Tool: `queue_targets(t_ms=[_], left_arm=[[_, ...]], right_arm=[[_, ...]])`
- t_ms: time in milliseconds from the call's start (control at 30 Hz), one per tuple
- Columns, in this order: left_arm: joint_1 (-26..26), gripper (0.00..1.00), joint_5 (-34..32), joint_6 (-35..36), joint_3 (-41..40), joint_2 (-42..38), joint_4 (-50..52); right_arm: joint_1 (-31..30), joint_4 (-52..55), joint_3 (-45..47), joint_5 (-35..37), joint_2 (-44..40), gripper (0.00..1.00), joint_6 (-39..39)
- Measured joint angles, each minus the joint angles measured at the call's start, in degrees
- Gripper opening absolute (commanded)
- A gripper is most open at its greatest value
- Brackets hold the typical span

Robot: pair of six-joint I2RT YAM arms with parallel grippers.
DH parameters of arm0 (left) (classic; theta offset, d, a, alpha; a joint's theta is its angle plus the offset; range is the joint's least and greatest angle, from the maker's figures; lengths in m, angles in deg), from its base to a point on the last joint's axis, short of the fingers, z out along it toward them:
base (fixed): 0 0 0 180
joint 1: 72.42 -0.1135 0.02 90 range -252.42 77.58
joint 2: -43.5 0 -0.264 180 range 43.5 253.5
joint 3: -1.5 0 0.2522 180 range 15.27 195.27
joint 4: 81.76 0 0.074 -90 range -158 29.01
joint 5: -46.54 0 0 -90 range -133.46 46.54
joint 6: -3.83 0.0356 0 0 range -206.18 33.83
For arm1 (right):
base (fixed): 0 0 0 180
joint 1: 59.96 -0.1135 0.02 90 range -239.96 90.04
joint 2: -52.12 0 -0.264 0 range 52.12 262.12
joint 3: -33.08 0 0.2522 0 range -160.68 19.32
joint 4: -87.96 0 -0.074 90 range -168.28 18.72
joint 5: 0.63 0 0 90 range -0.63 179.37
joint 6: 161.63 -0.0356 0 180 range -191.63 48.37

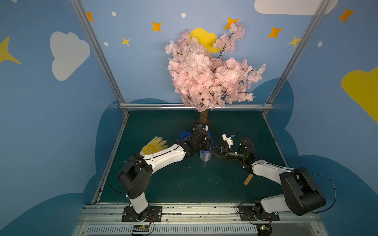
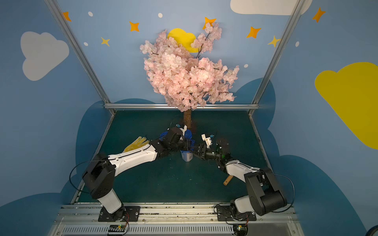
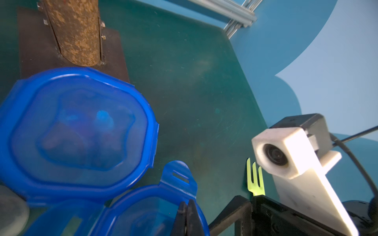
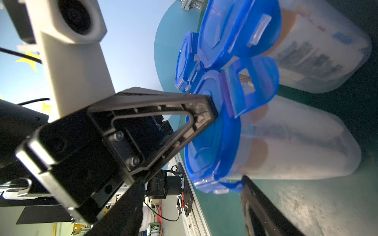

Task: Take out toiletry kits
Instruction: Unfasten the latch on the container.

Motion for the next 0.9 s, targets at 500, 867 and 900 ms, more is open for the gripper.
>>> queue_targets(t_ms=[500, 867, 900], left_arm=[[1.2, 0.02, -2.8, -3.8, -3.7, 1.6, -10.2], [4.1, 0.03, -8.7, -7.0, -8.1, -0.1, -15.2], [4.3, 0.03, -9.1, -7.2, -8.6, -0.2, -15.8]], right_arm=[[0.5, -1.8, 1.3, 1.0, 0.2, 0.57, -2.3], [0.2, -1.5, 2.7, 1.2, -0.5, 0.48, -2.9], [0.2, -1.3, 2.7, 1.1, -0.5, 0.47, -2.9]])
